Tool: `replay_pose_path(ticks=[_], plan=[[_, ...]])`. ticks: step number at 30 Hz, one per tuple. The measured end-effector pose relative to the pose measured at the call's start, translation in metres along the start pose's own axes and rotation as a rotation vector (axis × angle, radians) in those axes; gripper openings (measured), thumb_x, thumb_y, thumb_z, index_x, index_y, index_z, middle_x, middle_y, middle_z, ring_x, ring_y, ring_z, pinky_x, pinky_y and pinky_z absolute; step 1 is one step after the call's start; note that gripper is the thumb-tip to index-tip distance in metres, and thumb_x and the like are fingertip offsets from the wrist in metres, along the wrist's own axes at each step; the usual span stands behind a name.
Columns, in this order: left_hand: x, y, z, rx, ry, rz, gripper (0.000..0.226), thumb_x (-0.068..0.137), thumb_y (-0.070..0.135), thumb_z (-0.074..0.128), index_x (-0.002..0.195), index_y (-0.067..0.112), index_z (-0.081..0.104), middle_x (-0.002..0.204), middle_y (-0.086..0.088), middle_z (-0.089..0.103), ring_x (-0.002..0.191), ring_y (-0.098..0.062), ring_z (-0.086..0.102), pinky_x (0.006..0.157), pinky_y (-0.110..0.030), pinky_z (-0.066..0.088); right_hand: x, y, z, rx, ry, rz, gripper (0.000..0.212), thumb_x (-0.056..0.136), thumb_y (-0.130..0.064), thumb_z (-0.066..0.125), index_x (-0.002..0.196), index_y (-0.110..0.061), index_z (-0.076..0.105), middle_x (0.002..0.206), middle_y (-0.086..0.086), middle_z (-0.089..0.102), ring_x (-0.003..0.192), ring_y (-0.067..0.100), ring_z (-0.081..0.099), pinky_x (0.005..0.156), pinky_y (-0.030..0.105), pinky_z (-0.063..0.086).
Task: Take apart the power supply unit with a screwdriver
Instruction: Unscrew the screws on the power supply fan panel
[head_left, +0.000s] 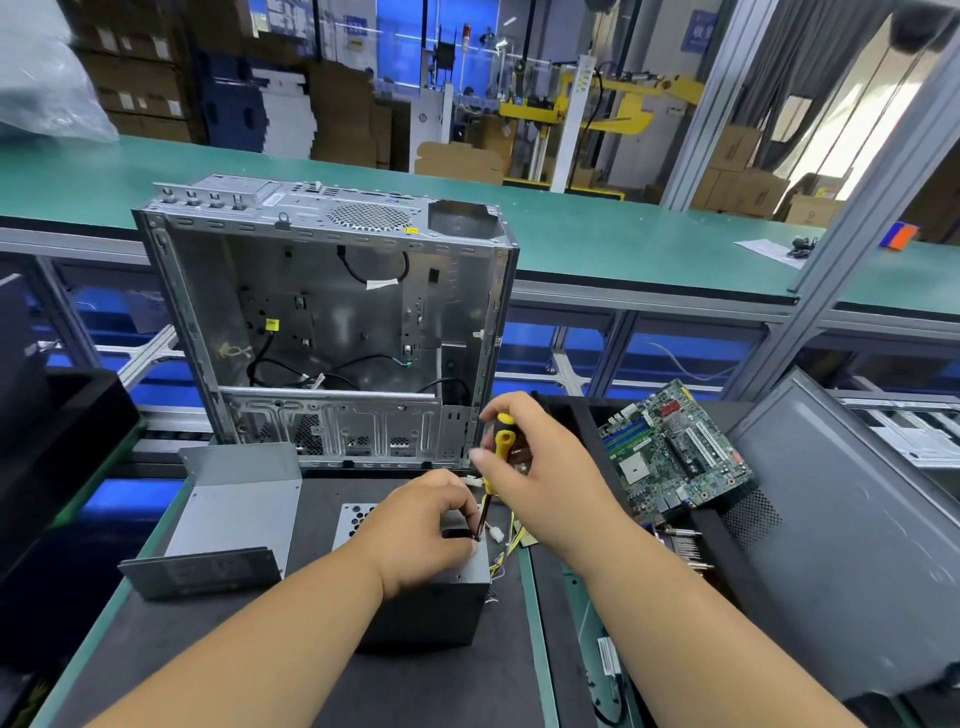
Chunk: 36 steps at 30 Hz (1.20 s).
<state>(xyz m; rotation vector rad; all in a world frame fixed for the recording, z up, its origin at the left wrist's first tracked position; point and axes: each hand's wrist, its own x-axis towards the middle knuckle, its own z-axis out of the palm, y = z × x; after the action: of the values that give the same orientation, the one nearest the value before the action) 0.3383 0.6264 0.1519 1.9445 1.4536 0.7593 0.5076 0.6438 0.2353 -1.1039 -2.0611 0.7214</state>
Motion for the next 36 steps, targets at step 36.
replay_pose_path(ticks=[36], plan=[[0.003, 0.002, 0.000, 0.003, -0.002, -0.061, 0.010, 0.070, 0.026, 0.069, 0.074, 0.033, 0.063, 0.102, 0.022, 0.053, 0.101, -0.001, 0.056, 0.096, -0.035, 0.046, 0.021, -0.002, 0.016, 0.982, 0.012, 0.341, 0.041, 0.105, -0.031, 0.043, 0.076, -0.013, 0.065, 0.074, 0.003, 0.059, 0.066, 0.016, 0.052, 0.066, 0.026, 0.045]])
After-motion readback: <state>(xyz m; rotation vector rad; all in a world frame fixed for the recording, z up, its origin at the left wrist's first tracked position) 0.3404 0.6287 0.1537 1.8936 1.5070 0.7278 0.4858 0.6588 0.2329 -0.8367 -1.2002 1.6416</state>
